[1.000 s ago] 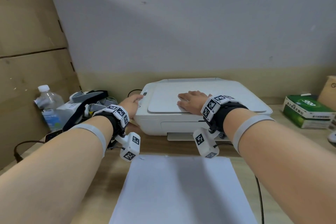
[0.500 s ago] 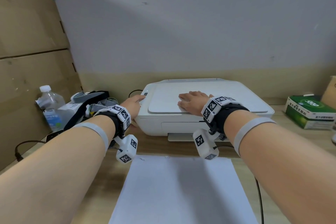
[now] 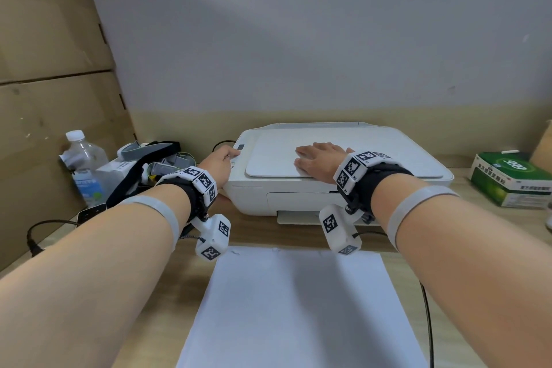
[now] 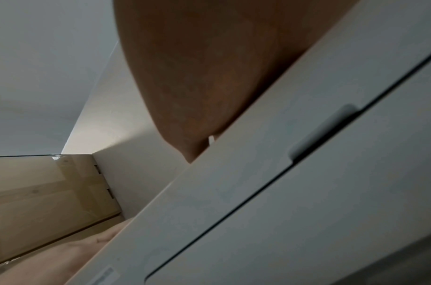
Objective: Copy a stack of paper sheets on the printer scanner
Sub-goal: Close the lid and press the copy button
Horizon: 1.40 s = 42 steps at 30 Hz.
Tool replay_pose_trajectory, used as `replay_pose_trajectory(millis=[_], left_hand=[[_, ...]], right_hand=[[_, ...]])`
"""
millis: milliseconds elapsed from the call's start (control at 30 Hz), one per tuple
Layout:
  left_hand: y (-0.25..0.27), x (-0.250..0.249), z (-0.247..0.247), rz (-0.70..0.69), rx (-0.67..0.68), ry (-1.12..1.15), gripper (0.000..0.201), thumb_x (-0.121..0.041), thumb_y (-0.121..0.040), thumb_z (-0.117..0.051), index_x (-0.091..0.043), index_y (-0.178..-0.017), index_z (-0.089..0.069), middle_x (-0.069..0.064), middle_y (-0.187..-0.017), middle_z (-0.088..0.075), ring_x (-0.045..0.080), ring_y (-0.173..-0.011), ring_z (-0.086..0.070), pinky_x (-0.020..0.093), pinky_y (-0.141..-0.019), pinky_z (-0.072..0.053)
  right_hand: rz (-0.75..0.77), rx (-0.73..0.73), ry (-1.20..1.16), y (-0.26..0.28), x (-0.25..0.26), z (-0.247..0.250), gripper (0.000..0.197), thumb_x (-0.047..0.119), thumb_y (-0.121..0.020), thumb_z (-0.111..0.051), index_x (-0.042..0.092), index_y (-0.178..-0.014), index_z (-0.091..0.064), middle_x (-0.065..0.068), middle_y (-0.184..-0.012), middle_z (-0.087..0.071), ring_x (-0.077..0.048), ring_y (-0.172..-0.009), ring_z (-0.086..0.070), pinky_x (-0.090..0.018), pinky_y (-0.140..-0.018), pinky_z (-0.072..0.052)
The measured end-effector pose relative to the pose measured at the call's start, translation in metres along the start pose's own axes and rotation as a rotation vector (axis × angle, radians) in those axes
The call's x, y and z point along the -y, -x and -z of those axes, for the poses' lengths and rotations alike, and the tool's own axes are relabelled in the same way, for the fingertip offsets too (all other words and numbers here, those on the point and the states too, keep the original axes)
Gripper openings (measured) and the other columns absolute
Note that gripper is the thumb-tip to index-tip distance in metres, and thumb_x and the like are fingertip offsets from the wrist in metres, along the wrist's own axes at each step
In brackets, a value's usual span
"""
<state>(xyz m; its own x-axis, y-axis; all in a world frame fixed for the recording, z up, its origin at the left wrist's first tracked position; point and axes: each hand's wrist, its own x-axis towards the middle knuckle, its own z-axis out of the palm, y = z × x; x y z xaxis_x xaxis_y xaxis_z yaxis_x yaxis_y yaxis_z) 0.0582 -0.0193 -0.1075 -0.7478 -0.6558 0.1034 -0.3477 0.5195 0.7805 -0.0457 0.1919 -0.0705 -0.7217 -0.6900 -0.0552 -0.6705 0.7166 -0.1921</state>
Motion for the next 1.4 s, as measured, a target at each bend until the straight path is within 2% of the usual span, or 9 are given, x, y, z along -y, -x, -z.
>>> replay_pose_trajectory(millis=[67,167,300,533,733,867,1067,1200,1400], left_hand=[[-0.002,0.001,-0.001,-0.023,-0.011,-0.016,0.040,-0.014,-0.103,-0.026,-0.022,-0.127,-0.056,0.009,-0.117,-0.056,0.040,-0.090,-0.061,0.047,-0.078,-0.055],[-0.002,0.002,-0.002,-0.049,-0.040,-0.080,0.039,-0.011,-0.103,-0.027,-0.018,-0.128,-0.056,0.010,-0.113,-0.058,0.023,-0.070,-0.048,0.030,-0.059,-0.039],[-0.002,0.002,-0.002,-0.048,-0.036,-0.062,0.041,-0.009,-0.102,-0.027,-0.019,-0.128,-0.056,0.003,-0.116,-0.052,0.034,-0.087,-0.057,0.040,-0.073,-0.052],[-0.006,0.004,-0.004,-0.054,-0.064,-0.103,0.041,-0.008,-0.102,-0.027,-0.019,-0.127,-0.058,0.008,-0.108,-0.056,0.024,-0.068,-0.046,0.030,-0.055,-0.035],[-0.002,-0.001,0.000,-0.033,-0.029,-0.111,0.041,-0.009,-0.100,-0.028,-0.021,-0.126,-0.058,0.007,-0.108,-0.052,0.038,-0.083,-0.060,0.044,-0.073,-0.055],[-0.002,-0.003,0.000,-0.022,-0.006,-0.115,0.046,-0.007,-0.100,-0.025,-0.025,-0.133,-0.051,0.012,-0.099,-0.055,0.033,-0.075,-0.056,0.042,-0.070,-0.054],[-0.001,-0.004,0.000,-0.008,-0.008,-0.114,0.046,-0.010,-0.102,-0.025,-0.025,-0.142,-0.043,0.013,-0.129,-0.057,0.026,-0.094,-0.052,0.035,-0.085,-0.047],[-0.001,-0.005,0.000,0.015,0.011,-0.097,0.047,-0.012,-0.103,-0.024,-0.025,-0.144,-0.043,0.016,-0.125,-0.057,0.039,-0.103,-0.060,0.050,-0.089,-0.053],[-0.001,-0.005,0.001,0.026,0.016,-0.124,0.047,-0.013,-0.103,-0.024,-0.025,-0.146,-0.039,0.016,-0.131,-0.055,0.039,-0.106,-0.059,0.045,-0.089,-0.052]], right_hand=[[-0.003,-0.007,-0.011,-0.002,-0.001,0.000,0.054,0.045,-0.104,-0.029,0.024,-0.154,-0.025,-0.005,-0.162,-0.017,-0.028,-0.149,-0.011,-0.043,-0.118,-0.007],[-0.015,-0.011,-0.002,-0.003,-0.002,-0.001,0.055,0.048,-0.103,-0.029,0.026,-0.154,-0.026,-0.005,-0.161,-0.018,-0.028,-0.149,-0.011,-0.045,-0.117,-0.007],[-0.002,-0.011,0.042,0.003,0.001,0.000,0.053,0.046,-0.104,-0.031,0.025,-0.152,-0.029,-0.004,-0.160,-0.021,-0.029,-0.147,-0.015,-0.045,-0.117,-0.010],[0.086,-0.004,0.235,0.023,0.007,0.010,0.041,0.027,-0.107,-0.030,0.014,-0.145,-0.038,-0.004,-0.153,-0.028,-0.029,-0.141,-0.022,-0.039,-0.112,-0.017],[0.098,0.015,0.290,0.025,0.009,0.011,0.041,0.026,-0.107,-0.031,0.015,-0.146,-0.036,-0.003,-0.154,-0.027,-0.029,-0.142,-0.022,-0.040,-0.113,-0.017],[0.080,0.020,0.210,0.027,0.011,0.013,0.043,0.030,-0.107,-0.029,0.017,-0.147,-0.034,-0.002,-0.157,-0.025,-0.025,-0.143,-0.019,-0.037,-0.113,-0.014],[0.075,0.030,0.180,0.027,0.011,0.013,0.042,0.029,-0.107,-0.027,0.018,-0.146,-0.036,0.002,-0.157,-0.025,-0.022,-0.143,-0.018,-0.036,-0.114,-0.012],[0.072,0.026,0.168,0.027,0.012,0.012,0.040,0.027,-0.106,-0.028,0.019,-0.144,-0.038,0.001,-0.154,-0.028,-0.022,-0.142,-0.020,-0.036,-0.113,-0.013],[0.077,0.014,0.169,0.030,0.013,0.013,0.040,0.026,-0.106,-0.028,0.017,-0.143,-0.040,0.000,-0.153,-0.030,-0.023,-0.142,-0.021,-0.037,-0.113,-0.014]])
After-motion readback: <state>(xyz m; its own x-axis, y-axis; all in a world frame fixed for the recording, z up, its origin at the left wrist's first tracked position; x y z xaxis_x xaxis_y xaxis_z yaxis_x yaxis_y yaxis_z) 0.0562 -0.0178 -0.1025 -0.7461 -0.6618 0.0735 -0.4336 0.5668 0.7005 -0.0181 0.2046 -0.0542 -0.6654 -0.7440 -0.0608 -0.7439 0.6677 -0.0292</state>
